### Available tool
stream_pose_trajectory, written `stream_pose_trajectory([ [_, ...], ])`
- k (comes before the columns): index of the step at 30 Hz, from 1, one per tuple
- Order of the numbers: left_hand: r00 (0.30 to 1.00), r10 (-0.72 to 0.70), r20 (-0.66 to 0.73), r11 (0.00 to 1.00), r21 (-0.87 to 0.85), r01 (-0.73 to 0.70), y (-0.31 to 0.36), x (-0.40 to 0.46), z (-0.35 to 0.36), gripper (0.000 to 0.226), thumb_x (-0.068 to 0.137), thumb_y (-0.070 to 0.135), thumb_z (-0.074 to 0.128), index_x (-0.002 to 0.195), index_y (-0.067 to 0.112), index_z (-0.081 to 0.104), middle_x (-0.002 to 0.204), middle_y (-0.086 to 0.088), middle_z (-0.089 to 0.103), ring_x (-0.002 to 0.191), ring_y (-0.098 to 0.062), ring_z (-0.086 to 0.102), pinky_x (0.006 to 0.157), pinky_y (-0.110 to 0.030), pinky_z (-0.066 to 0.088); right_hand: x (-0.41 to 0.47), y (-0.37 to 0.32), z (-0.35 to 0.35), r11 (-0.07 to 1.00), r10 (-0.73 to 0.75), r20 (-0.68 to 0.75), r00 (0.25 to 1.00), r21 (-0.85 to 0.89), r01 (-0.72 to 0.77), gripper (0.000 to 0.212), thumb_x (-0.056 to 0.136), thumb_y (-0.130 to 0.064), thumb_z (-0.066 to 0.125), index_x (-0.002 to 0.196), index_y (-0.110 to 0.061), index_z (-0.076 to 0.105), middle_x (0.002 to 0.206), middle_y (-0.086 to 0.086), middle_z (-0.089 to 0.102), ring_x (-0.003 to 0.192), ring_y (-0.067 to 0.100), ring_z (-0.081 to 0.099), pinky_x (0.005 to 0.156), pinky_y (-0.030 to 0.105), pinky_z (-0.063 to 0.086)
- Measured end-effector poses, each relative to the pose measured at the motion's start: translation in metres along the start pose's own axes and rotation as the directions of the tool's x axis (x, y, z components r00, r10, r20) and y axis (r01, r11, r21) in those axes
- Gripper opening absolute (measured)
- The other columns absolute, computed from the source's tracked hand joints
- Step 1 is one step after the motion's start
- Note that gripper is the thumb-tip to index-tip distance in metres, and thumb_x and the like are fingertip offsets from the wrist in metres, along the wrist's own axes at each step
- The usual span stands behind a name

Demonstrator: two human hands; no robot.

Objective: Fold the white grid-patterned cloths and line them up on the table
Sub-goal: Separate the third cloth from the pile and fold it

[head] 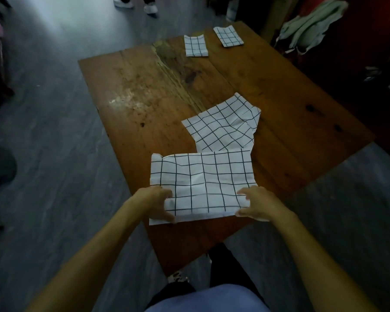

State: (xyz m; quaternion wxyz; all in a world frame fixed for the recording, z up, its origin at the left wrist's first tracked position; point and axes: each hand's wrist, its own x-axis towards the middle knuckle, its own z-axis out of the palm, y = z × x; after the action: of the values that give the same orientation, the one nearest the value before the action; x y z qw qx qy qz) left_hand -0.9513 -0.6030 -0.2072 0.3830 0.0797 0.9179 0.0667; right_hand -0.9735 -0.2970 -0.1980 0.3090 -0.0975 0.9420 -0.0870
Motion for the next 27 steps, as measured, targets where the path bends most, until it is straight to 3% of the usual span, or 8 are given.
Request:
stream_pose_trajectory([
  [2, 0.999, -0.029, -0.024, 0.991, -0.132, 0.026, -0.002, 0.006, -0.01, 0.068, 0.08, 0.063, 0.059, 0.135, 0.027, 0.042, 0.131, -0.002, 0.054, 0.112, -0.018, 0.054, 0.091, -0.035, 0.049, 0.004, 0.0, -0.003, 1.0, 0.014, -0.022, 1.0, 0.009, -0.013, 0.067, 0.081, -0.052, 0.067, 0.139, -0.028, 0.043, 0.142, 0.003, 0.046, 0.13, 0.023, 0.041, 0.104, 0.04, 0.04],
  [4, 0.973, -0.089, -0.213, 0.96, -0.279, 0.026, -0.003, 0.017, -0.02, 0.049, 0.09, 0.056, 0.048, 0.128, 0.024, 0.05, 0.115, -0.002, 0.063, 0.093, -0.012, 0.061, 0.079, -0.031, 0.054, 0.014, -0.005, -0.007, 0.999, -0.008, -0.116, 0.993, 0.03, 0.012, 0.059, 0.087, -0.051, 0.061, 0.138, -0.027, 0.044, 0.143, 0.004, 0.044, 0.132, 0.023, 0.039, 0.105, 0.039, 0.037],
  [6, 0.894, -0.192, -0.406, 0.924, -0.38, 0.026, -0.006, 0.028, -0.027, 0.033, 0.097, 0.041, 0.045, 0.119, 0.02, 0.056, 0.106, -0.002, 0.066, 0.081, -0.01, 0.06, 0.072, -0.029, 0.054, 0.029, -0.015, -0.009, 0.995, -0.06, -0.21, 0.976, 0.065, 0.075, 0.051, 0.09, -0.047, 0.058, 0.136, -0.026, 0.046, 0.139, 0.003, 0.046, 0.129, 0.02, 0.04, 0.105, 0.036, 0.036],
  [9, 0.765, -0.339, -0.548, 0.877, -0.478, 0.046, -0.017, 0.048, -0.028, 0.024, 0.098, 0.027, 0.044, 0.112, 0.017, 0.061, 0.106, -0.004, 0.065, 0.084, -0.015, 0.058, 0.071, -0.03, 0.05, 0.057, -0.034, -0.007, 0.979, -0.144, -0.259, 0.955, 0.101, 0.175, 0.046, 0.092, -0.04, 0.057, 0.134, -0.024, 0.048, 0.137, 0.001, 0.048, 0.128, 0.017, 0.04, 0.106, 0.033, 0.033],
  [17, 0.605, -0.551, -0.576, 0.809, -0.547, 0.216, -0.038, 0.1, -0.032, 0.025, 0.096, 0.03, 0.047, 0.096, 0.011, 0.064, 0.091, -0.005, 0.062, 0.078, -0.018, 0.055, 0.066, -0.031, 0.045, 0.136, -0.078, 0.008, 0.917, -0.329, -0.385, 0.862, 0.089, 0.39, 0.041, 0.091, -0.024, 0.061, 0.13, -0.014, 0.054, 0.13, 0.013, 0.053, 0.122, 0.027, 0.047, 0.102, 0.039, 0.038],
  [21, 0.598, -0.625, -0.502, 0.772, -0.512, 0.377, -0.045, 0.118, -0.033, 0.04, 0.094, 0.045, 0.044, 0.092, 0.011, 0.064, 0.089, -0.009, 0.063, 0.079, -0.023, 0.057, 0.072, -0.04, 0.052, 0.159, -0.082, 0.015, 0.915, -0.324, -0.396, 0.859, 0.099, 0.391, 0.039, 0.089, -0.019, 0.062, 0.127, -0.011, 0.057, 0.125, 0.016, 0.056, 0.117, 0.029, 0.051, 0.098, 0.039, 0.042],
  [24, 0.605, -0.643, -0.47, 0.765, -0.42, 0.487, -0.046, 0.123, -0.035, 0.048, 0.096, 0.047, 0.036, 0.091, 0.007, 0.063, 0.095, -0.013, 0.061, 0.088, -0.027, 0.053, 0.079, -0.04, 0.047, 0.168, -0.082, 0.018, 0.914, -0.315, -0.434, 0.844, 0.102, 0.393, 0.035, 0.089, -0.018, 0.062, 0.122, -0.01, 0.059, 0.119, 0.015, 0.058, 0.11, 0.029, 0.054, 0.094, 0.039, 0.045],
  [27, 0.632, -0.651, -0.42, 0.746, -0.508, 0.43, -0.048, 0.129, -0.032, 0.047, 0.094, 0.045, 0.033, 0.083, 0.01, 0.062, 0.088, -0.009, 0.06, 0.082, -0.023, 0.053, 0.079, -0.04, 0.049, 0.17, -0.082, 0.02, 0.914, -0.315, -0.443, 0.839, 0.096, 0.394, 0.033, 0.089, -0.017, 0.062, 0.12, -0.009, 0.059, 0.117, 0.015, 0.058, 0.109, 0.029, 0.054, 0.093, 0.04, 0.046],
])
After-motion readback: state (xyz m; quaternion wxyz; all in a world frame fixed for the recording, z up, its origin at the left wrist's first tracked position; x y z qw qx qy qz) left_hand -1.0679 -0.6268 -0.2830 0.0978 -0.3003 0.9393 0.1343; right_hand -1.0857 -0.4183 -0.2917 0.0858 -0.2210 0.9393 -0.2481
